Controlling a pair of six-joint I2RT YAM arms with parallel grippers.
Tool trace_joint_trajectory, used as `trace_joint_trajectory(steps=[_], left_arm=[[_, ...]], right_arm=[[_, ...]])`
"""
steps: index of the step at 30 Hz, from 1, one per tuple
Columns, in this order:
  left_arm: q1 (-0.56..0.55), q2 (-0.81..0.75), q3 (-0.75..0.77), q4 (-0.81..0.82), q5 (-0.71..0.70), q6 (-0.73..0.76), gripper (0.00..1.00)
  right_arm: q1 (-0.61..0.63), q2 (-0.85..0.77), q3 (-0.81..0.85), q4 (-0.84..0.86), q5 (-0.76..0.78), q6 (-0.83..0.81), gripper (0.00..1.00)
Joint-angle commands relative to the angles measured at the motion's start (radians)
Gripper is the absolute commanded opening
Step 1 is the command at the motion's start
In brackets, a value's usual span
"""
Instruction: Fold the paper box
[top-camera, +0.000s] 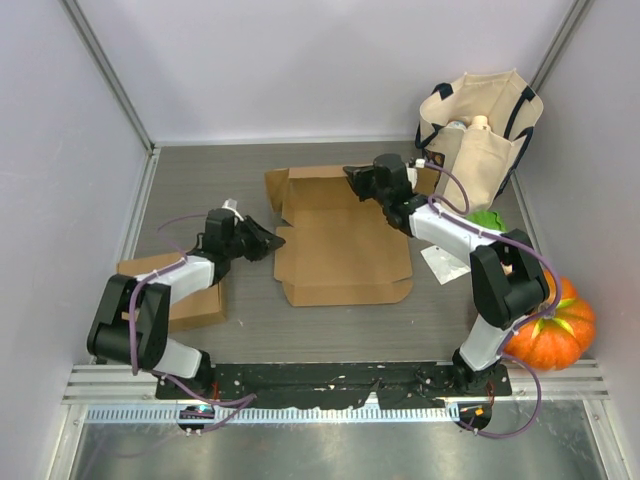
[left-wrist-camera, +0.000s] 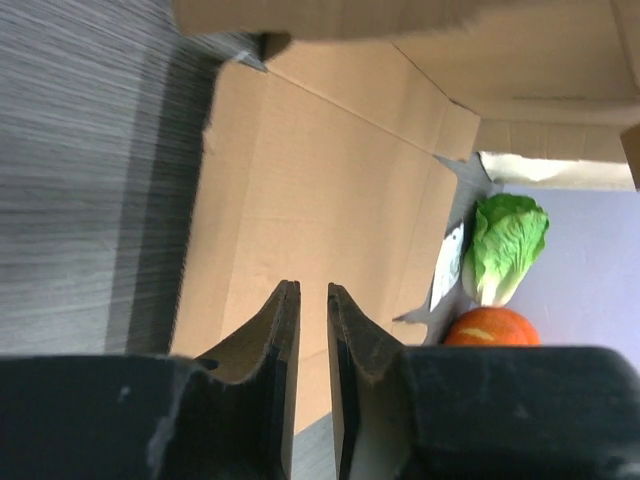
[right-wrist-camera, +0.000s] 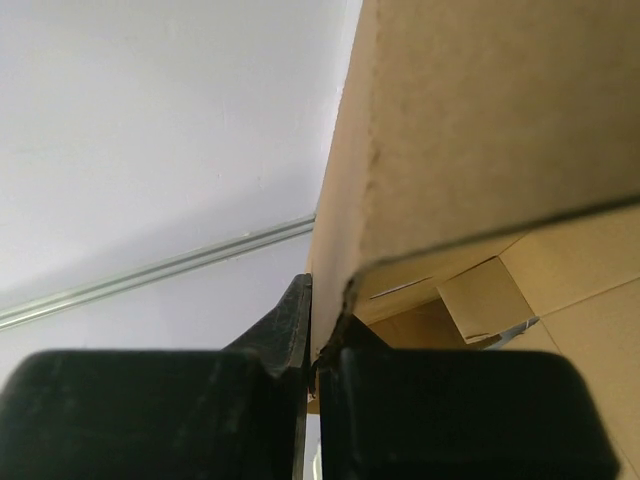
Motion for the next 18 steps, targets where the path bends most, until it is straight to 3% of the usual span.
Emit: trace_joint_trajectory(steps=[1, 6, 10, 18], left_arm=[[-0.001, 0.094, 0.068, 0.000, -0.069, -0.056, 0.18], [-0.013, 0.198, 0.134, -0.076, -0.157, -0.022, 0.17], [-0.024, 0.266, 0.234, -0.345, -0.247, 0.033, 0.02], [-0.021, 0.258, 0.186, -0.326, -0.324, 0.041, 0.00]], right_arm=[[-0.023, 0.029, 0.041, -0.066, -0.042, 0.002, 0.01], [-0.041, 0.055, 0.067, -0.103, -0.082, 0.003, 0.01], [-0.044, 0.054, 0.059, -0.101, -0.079, -0.006, 0.01], [-0.072, 0.057, 0.033, -0.088, -0.119, -0.098, 0.01]])
